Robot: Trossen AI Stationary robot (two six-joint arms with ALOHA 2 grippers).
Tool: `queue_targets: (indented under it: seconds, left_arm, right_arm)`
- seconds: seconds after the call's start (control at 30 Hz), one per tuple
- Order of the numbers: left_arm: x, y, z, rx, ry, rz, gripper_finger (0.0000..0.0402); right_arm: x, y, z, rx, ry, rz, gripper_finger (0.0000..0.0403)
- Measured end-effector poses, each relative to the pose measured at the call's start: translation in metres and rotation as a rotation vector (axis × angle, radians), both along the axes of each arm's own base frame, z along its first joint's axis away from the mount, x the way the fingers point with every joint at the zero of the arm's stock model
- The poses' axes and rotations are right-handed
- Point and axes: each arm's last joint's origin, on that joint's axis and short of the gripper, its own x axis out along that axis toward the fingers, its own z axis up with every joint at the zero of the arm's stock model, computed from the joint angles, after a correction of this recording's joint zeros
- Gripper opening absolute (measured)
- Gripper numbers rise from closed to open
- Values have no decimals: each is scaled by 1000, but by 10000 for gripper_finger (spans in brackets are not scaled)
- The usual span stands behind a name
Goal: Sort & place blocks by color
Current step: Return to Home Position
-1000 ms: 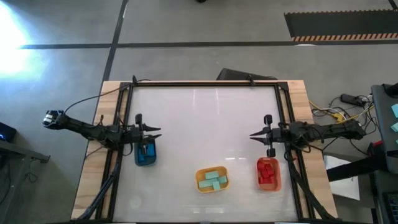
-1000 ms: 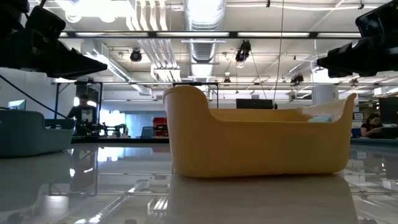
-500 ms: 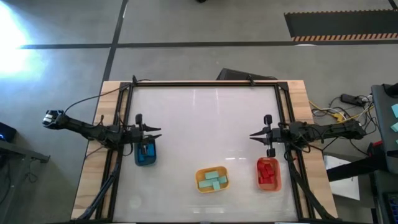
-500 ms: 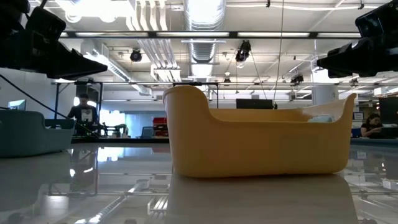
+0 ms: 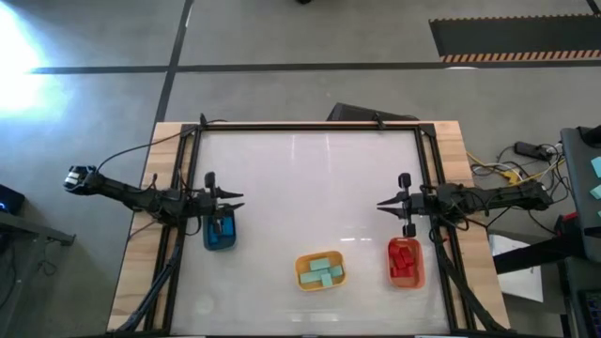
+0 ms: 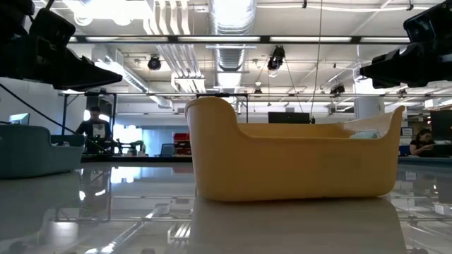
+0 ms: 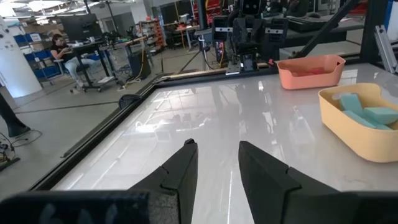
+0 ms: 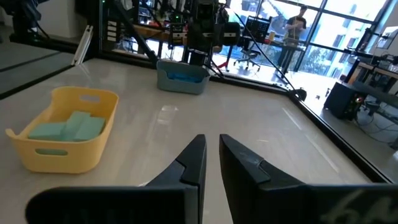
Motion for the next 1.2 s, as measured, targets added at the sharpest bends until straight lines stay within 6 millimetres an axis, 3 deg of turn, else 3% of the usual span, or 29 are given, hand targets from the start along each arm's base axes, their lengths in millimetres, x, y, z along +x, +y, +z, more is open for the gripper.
queue_targets:
  seconds: [1.2]
  left_arm:
    - [1, 0, -1, 3, 13, 0, 99]
  right_arm:
    - [0, 0, 0, 1, 0, 0, 36]
